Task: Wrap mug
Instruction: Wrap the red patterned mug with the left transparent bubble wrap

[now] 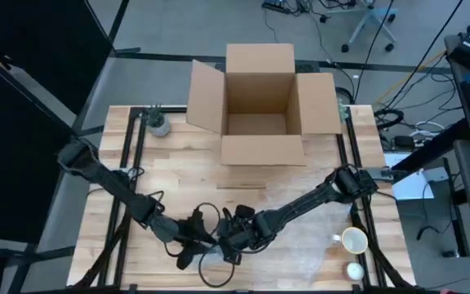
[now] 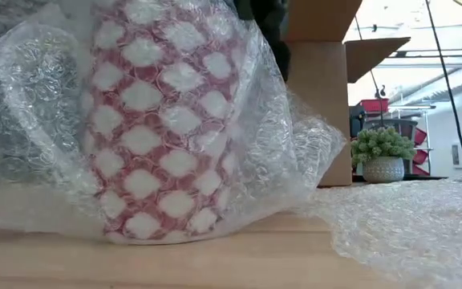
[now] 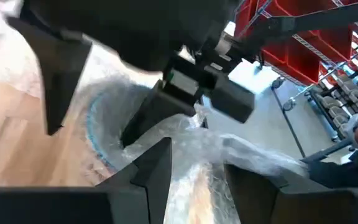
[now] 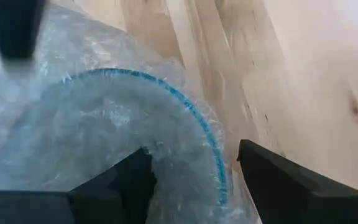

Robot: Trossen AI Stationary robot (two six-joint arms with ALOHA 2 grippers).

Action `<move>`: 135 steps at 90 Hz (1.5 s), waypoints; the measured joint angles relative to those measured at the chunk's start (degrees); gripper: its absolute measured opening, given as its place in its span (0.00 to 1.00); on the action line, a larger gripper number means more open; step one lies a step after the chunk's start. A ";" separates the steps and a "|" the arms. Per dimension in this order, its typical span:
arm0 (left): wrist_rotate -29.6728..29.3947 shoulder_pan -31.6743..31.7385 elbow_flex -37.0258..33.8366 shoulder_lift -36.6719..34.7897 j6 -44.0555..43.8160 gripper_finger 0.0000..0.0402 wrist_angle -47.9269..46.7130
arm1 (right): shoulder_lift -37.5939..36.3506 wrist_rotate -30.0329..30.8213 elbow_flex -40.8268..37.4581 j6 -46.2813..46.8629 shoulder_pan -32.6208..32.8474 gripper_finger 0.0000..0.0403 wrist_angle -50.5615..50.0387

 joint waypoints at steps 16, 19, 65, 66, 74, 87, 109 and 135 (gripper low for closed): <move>-0.06 -2.57 0.02 -7.84 -6.32 0.32 -15.13 | 0.00 0.02 -0.07 -0.49 0.02 0.52 0.36; 1.23 -3.75 0.02 -8.40 -8.07 0.32 -17.44 | 0.00 -0.01 -0.07 -0.70 0.02 0.52 0.42; -9.72 -7.12 1.20 5.90 0.56 0.32 9.81 | 0.07 -0.02 -0.18 -2.16 0.02 0.52 1.95; -9.66 -6.78 1.34 6.31 0.57 0.32 9.76 | 0.07 -0.02 -0.18 -2.19 0.02 0.52 1.96; -7.92 -3.74 3.49 9.22 0.64 0.32 10.02 | 0.07 -0.04 -0.18 -2.31 0.02 0.52 2.01; -2.15 0.15 6.74 11.86 0.57 0.32 5.36 | 0.07 0.02 -0.18 -3.20 0.08 0.52 2.06; -0.44 2.07 8.26 14.20 -0.81 0.32 -0.32 | -2.62 -0.39 -0.38 -3.67 0.20 0.52 -0.53; -0.62 2.29 8.09 14.54 -0.36 0.32 0.33 | -9.76 -0.26 -0.32 -4.32 0.97 0.52 -3.68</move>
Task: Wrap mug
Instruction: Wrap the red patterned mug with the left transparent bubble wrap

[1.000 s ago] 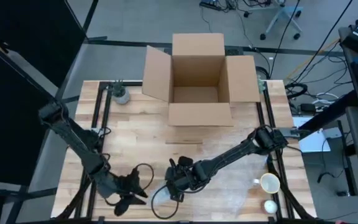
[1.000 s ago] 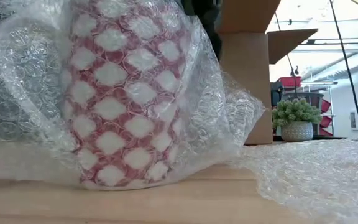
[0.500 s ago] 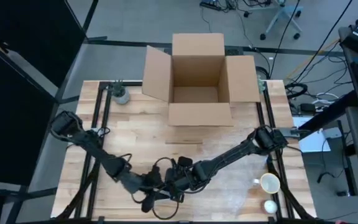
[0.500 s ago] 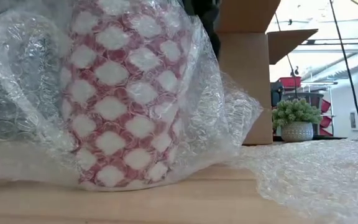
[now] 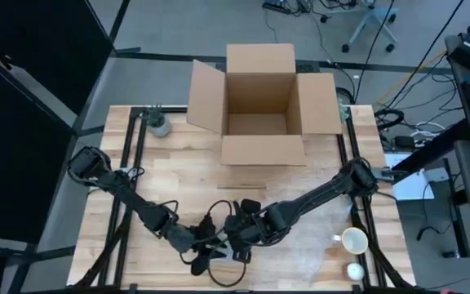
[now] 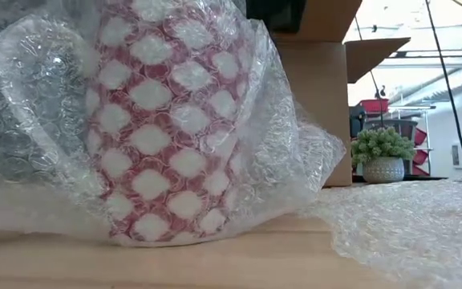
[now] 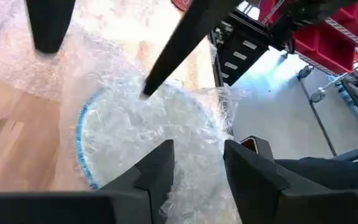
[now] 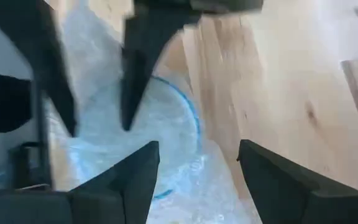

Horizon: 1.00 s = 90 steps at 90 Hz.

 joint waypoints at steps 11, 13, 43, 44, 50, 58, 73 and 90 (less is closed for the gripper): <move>-0.23 0.00 -0.09 0.07 -0.02 0.32 0.94 | 1.13 0.46 0.03 -1.19 1.62 0.52 3.33; -0.23 0.00 -0.09 0.07 0.00 0.32 1.12 | 1.59 1.01 0.03 -1.13 1.82 0.52 3.67; -0.68 0.02 -0.18 0.13 -0.01 0.32 1.48 | 7.94 3.57 0.49 0.38 0.54 0.52 7.03; -0.78 0.02 -0.18 0.13 -0.02 0.32 1.44 | 8.14 3.39 0.49 0.46 0.43 0.52 6.89; -0.91 0.04 -0.24 0.11 -0.11 0.32 1.06 | 9.15 2.88 0.54 0.65 -0.01 0.52 6.69; -0.36 0.04 -0.24 -0.15 -0.22 0.32 1.04 | 9.90 3.35 0.60 0.55 0.15 0.52 6.89; 0.26 -0.44 -0.34 -2.78 0.14 0.32 -0.50 | 10.07 4.76 0.51 0.65 1.33 0.52 6.96; 0.88 -2.33 -0.42 -9.92 0.34 0.32 -8.94 | 10.05 4.88 0.38 -0.47 2.42 0.52 7.09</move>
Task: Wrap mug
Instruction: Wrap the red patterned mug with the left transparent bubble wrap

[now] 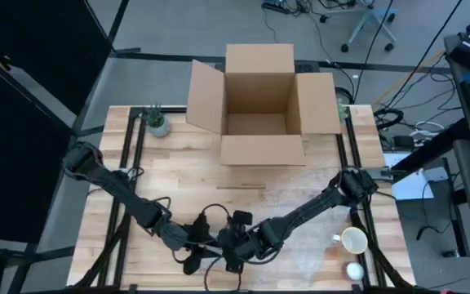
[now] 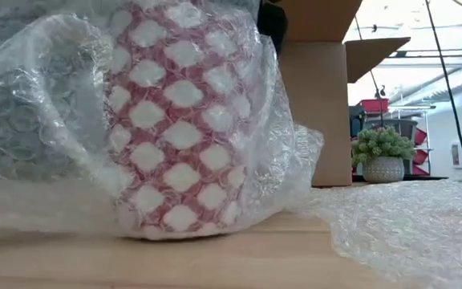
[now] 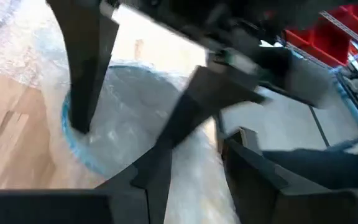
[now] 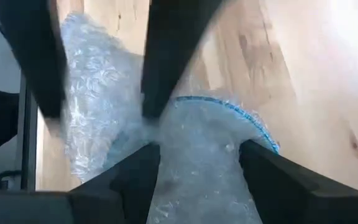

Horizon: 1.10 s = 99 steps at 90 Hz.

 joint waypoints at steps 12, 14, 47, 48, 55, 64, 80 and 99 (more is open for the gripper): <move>-2.53 -2.45 0.03 -4.03 -1.03 0.32 -9.40 | 0.00 -0.45 -0.04 -0.03 0.06 0.52 0.22; -3.13 -3.01 0.03 -4.35 -1.06 0.32 -10.67 | 0.00 -0.54 -0.04 -0.03 0.06 0.52 0.30; -5.87 -8.62 -1.58 3.48 -1.99 0.32 -1.05 | 0.09 0.98 -0.17 -0.14 0.19 0.52 1.17; -6.15 -8.57 -1.57 3.51 -1.47 0.32 -0.15 | 0.09 0.98 -0.18 -0.14 0.19 0.52 1.20; -8.06 -7.79 -1.55 3.17 1.62 0.32 3.90 | 0.09 1.07 -0.22 -0.16 0.19 0.52 1.36; -9.38 -6.42 -1.42 2.68 4.03 0.32 6.18 | 0.09 1.08 -0.22 -0.18 0.17 0.52 1.46; -8.70 -3.25 -1.07 4.16 5.16 0.32 6.37 | 0.11 1.17 -0.22 -0.26 0.17 0.52 1.58; -5.68 0.13 -0.77 8.80 4.89 0.32 9.22 | 0.11 1.20 -0.22 -0.91 0.21 0.52 1.56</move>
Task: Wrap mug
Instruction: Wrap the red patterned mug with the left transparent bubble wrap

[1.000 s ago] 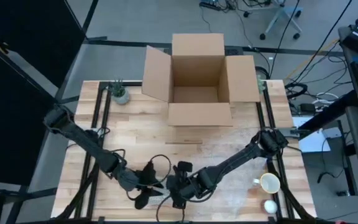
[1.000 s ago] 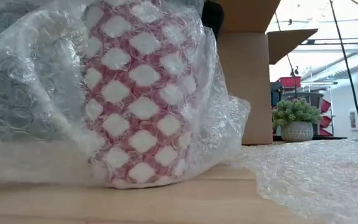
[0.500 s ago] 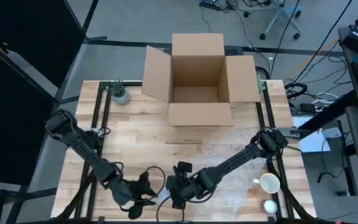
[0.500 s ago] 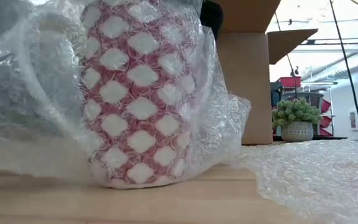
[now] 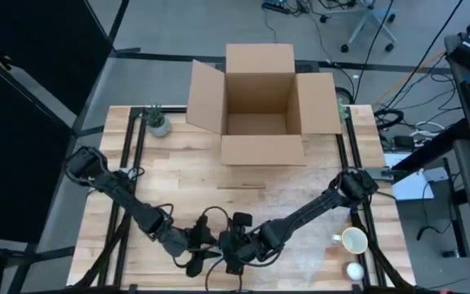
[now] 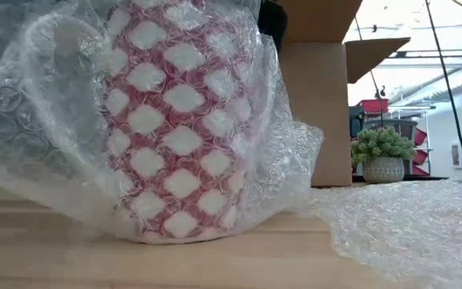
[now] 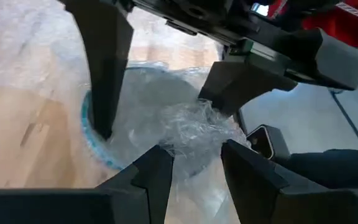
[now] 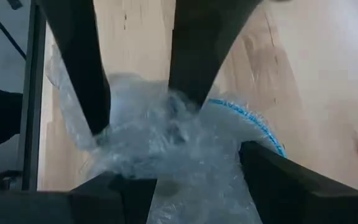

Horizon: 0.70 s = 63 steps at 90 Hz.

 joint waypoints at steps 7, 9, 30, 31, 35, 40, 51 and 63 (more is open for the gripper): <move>0.90 0.56 0.09 0.67 -1.32 0.32 -0.79 | -1.00 -0.36 0.01 -0.46 -0.02 0.52 -0.59; 0.90 0.60 0.10 0.78 -1.32 0.32 -0.88 | -1.40 -0.37 0.00 -0.43 -0.01 0.52 -0.83; 0.82 0.71 -0.05 1.09 -1.19 0.32 0.75 | -9.04 -2.27 -0.40 -3.33 0.55 0.52 -6.21; 0.81 0.71 -0.07 1.10 -1.19 0.32 0.84 | -9.52 -2.33 -0.32 -3.55 0.55 0.52 -6.50; 0.81 0.71 -0.10 1.11 -1.19 0.32 1.20 | -11.18 -2.28 -0.15 -4.48 0.61 0.52 -7.85; 0.83 0.71 -0.10 1.14 -1.19 0.32 1.23 | -12.42 -2.19 -0.13 -6.16 0.63 0.52 -8.98; 0.86 0.71 -0.14 1.16 -1.21 0.32 1.39 | -12.30 -1.95 -0.17 -12.21 0.21 0.52 -6.04; 0.86 0.71 -0.17 1.18 -1.31 0.32 1.43 | -9.82 -4.33 -0.07 -15.37 -0.95 0.52 -1.82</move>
